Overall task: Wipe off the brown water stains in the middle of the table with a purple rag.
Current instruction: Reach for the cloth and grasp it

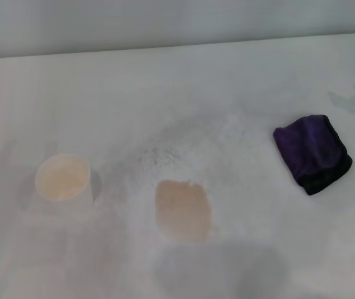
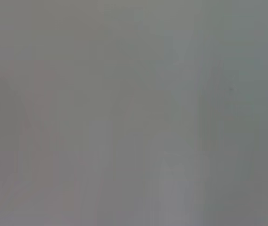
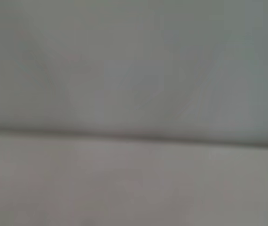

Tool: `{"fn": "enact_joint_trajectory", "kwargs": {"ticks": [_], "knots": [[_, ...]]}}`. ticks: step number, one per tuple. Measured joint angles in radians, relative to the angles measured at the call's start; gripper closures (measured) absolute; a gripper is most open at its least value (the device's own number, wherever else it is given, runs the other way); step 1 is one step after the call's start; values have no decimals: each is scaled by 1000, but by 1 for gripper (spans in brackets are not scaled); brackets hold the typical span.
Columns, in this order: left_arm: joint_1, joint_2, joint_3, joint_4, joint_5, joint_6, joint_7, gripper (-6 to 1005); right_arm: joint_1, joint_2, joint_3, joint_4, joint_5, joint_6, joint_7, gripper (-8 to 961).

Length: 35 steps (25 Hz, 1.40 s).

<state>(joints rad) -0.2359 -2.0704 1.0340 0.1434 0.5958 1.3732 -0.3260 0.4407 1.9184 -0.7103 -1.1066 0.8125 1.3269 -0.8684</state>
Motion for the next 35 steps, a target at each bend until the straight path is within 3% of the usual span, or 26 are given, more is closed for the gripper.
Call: {"fn": "enact_joint_trajectory", "kwargs": {"ticks": [6, 11, 18, 35], "knots": [[-4, -3, 0, 19, -12, -5, 16, 122, 94, 48, -65, -109, -209, 226, 104, 217], [-12, -7, 2, 13, -12, -5, 30, 122, 154, 84, -185, -98, -358, 263, 176, 218], [-14, -10, 6, -3, -13, -5, 53, 122, 226, 90, -361, 5, -459, 211, 274, 219], [-2, -11, 6, -4, -12, 4, 63, 123, 344, 93, -543, 215, -534, 81, 404, 234]]}}
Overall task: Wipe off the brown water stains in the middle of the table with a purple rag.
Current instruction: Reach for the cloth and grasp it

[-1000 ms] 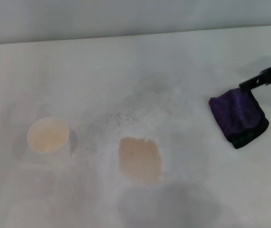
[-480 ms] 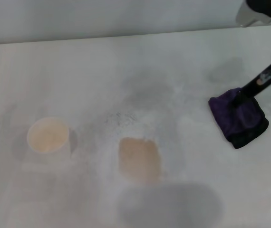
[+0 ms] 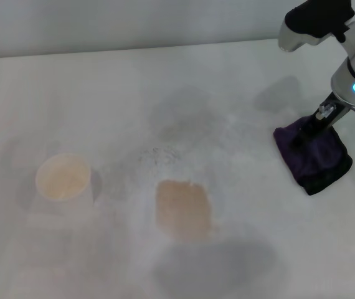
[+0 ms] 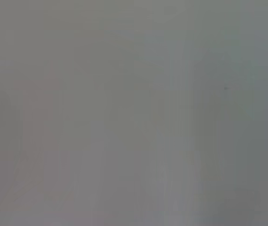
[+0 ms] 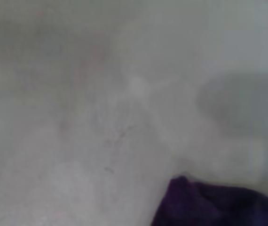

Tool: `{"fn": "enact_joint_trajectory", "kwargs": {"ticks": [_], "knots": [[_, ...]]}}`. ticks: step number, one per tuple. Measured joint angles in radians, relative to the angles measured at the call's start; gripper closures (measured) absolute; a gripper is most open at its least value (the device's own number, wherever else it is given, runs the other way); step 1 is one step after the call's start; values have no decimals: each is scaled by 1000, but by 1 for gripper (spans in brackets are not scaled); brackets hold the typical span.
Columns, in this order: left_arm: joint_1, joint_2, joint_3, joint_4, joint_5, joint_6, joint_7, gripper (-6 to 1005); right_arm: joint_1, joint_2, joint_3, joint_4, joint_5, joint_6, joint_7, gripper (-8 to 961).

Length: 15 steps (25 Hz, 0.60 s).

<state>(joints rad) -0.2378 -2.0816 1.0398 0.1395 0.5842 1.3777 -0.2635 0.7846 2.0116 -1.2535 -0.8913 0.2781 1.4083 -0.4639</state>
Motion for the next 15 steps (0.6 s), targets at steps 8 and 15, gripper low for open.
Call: {"fn": "enact_joint_trajectory", "kwargs": {"ticks": [8, 15], "knots": [[-3, 0, 1, 0, 0, -1, 1, 123, 18, 1, -19, 21, -53, -15, 32, 250], [-3, 0, 2, 0, 0, 1, 1, 123, 26, 2, -28, 70, -50, -43, 25, 278]]}}
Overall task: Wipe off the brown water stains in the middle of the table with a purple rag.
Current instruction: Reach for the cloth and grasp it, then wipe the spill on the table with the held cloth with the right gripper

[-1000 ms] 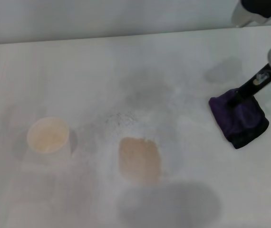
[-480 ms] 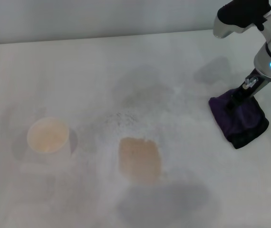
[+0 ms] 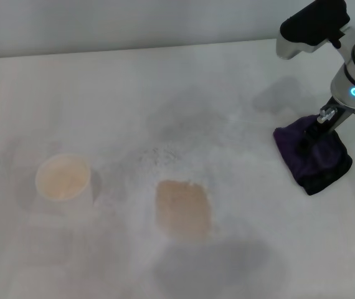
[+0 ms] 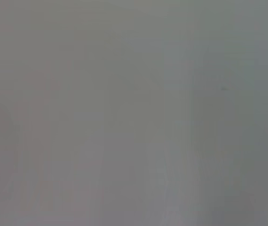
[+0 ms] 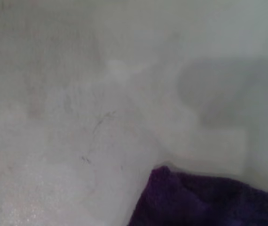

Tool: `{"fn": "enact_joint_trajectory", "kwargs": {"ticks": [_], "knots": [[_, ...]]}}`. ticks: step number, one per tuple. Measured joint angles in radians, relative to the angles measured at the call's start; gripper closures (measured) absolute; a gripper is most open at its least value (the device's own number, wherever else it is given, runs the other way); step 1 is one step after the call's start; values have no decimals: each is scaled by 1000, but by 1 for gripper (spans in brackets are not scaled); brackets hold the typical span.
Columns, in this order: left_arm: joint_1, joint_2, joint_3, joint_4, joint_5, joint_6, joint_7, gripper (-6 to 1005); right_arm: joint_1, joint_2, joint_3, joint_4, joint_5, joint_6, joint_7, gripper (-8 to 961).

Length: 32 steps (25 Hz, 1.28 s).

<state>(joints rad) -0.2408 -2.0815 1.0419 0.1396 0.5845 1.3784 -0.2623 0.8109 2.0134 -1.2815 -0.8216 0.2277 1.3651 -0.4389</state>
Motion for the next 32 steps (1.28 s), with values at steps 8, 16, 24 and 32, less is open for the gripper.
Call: {"fn": "enact_joint_trajectory", "kwargs": {"ticks": [8, 16, 24, 32], "knots": [[2, 0, -2, 0, 0, 1, -1, 122, 1, 1, -40, 6, -4, -18, 0, 327], [-2, 0, 1, 0, 0, 8, -6, 122, 2, 0, -41, 32, -6, -4, -3, 450], [-18, 0, 1, 0, 4, 13, -3, 123, -14, 1, -42, -3, 4, 5, -20, 769], [-23, 4, 1, 7, 5, 8, -4, 123, -28, 5, -66, -17, 77, 15, -85, 876]]}}
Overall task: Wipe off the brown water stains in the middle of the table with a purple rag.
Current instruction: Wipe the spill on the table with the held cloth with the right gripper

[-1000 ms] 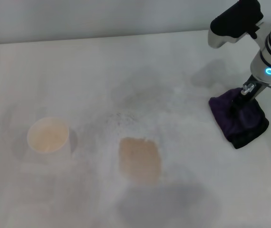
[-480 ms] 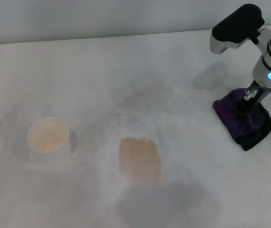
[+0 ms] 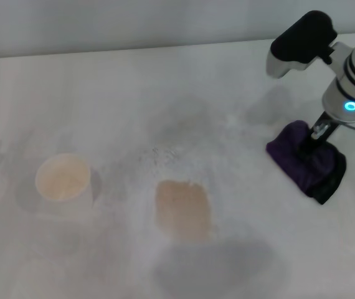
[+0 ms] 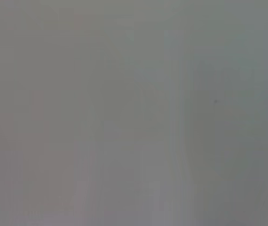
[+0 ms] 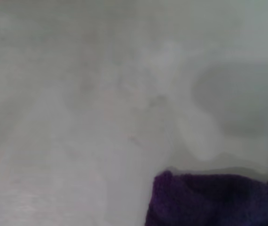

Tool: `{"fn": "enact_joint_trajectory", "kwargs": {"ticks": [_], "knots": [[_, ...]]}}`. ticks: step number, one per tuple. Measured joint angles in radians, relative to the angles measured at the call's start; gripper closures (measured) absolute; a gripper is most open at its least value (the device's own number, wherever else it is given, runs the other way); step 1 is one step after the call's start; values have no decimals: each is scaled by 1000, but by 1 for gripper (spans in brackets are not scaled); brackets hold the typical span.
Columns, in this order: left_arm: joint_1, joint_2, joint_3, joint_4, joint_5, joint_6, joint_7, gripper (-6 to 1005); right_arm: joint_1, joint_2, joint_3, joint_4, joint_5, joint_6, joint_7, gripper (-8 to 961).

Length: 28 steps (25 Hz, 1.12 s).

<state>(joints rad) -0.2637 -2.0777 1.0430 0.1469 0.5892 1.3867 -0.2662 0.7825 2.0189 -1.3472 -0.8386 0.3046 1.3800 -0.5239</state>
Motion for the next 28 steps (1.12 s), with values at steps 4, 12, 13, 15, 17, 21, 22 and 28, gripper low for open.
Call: {"fn": "enact_joint_trajectory", "kwargs": {"ticks": [4, 12, 13, 15, 17, 21, 22, 28], "knots": [[0, 1, 1, 2, 1, 1, 0, 123, -7, 1, -57, -9, 79, -4, -11, 882], [-12, 3, 2, -1, 5, -5, 2, 123, -34, 6, -218, -119, 240, 9, 14, 881], [-13, 3, 2, -1, 5, -7, 2, 123, -35, 6, -242, -127, 261, 6, 17, 882], [-16, 2, 2, 0, 6, -13, 2, 123, -36, 6, -283, -135, 303, -9, 19, 883], [-21, 2, 2, 0, 6, -16, 2, 123, -36, 8, -326, -136, 347, -34, 21, 884], [-25, 2, 2, -1, 6, -22, 2, 122, -25, 9, -436, -149, 444, -84, 36, 886], [-25, 2, 2, 0, 7, -22, 2, 122, -22, 9, -463, -153, 460, -92, 43, 886], [-25, 3, 3, 2, 9, -27, 4, 122, 4, 9, -644, -197, 538, -117, 129, 887]]}}
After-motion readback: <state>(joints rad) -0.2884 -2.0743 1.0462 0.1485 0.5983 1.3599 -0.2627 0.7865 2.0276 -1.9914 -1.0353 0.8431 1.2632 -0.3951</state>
